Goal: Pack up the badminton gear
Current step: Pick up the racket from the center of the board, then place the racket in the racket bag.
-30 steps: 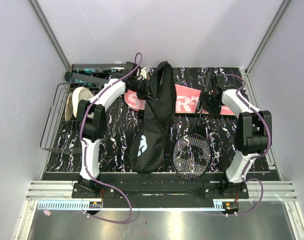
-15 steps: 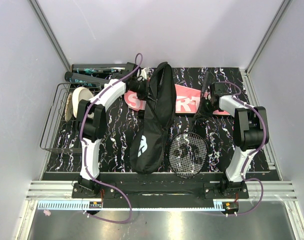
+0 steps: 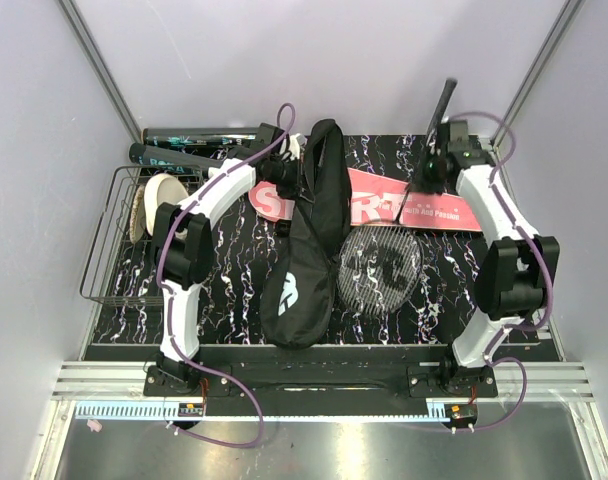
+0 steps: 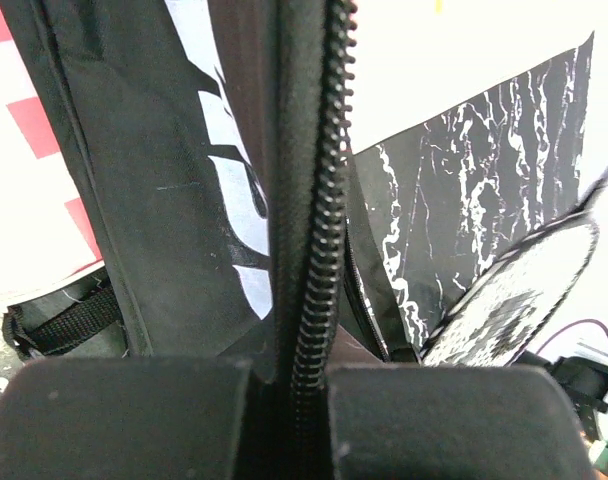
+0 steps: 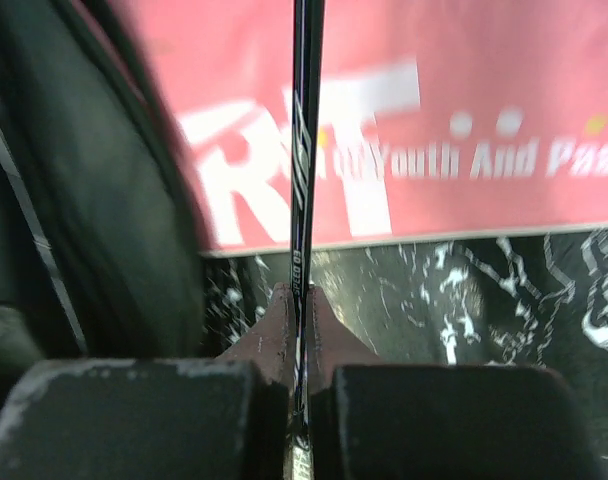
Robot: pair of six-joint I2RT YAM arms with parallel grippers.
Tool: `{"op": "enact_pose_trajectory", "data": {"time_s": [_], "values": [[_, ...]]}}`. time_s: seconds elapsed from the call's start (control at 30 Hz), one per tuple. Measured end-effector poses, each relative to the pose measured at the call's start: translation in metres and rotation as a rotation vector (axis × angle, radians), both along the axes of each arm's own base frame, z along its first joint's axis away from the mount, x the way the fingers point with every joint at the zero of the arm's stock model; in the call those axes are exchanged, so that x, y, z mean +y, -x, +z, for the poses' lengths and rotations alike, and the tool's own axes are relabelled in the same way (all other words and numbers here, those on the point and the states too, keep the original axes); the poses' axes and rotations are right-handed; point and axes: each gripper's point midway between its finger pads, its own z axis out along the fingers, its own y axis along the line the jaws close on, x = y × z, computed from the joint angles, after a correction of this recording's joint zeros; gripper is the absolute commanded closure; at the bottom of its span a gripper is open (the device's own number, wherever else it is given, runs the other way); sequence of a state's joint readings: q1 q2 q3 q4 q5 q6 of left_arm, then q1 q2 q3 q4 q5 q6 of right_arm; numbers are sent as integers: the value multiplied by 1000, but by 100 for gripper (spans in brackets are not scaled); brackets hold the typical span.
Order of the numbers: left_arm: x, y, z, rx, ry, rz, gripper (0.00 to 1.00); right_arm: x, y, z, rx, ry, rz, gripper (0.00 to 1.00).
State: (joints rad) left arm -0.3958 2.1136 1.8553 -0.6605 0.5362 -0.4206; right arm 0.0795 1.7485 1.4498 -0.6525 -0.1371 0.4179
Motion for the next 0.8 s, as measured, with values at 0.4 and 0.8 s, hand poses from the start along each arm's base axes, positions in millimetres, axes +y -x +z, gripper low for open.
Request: {"op": "enact_pose_trajectory", "data": {"time_s": [0.4,0.8], "values": [[-6,5,10,-92,-77,4,100,-22,-66,166,-278,111,-75,100],[-24,8,17,-136,-72,42,100,4,-116,95,-92,50,-110,100]]}}
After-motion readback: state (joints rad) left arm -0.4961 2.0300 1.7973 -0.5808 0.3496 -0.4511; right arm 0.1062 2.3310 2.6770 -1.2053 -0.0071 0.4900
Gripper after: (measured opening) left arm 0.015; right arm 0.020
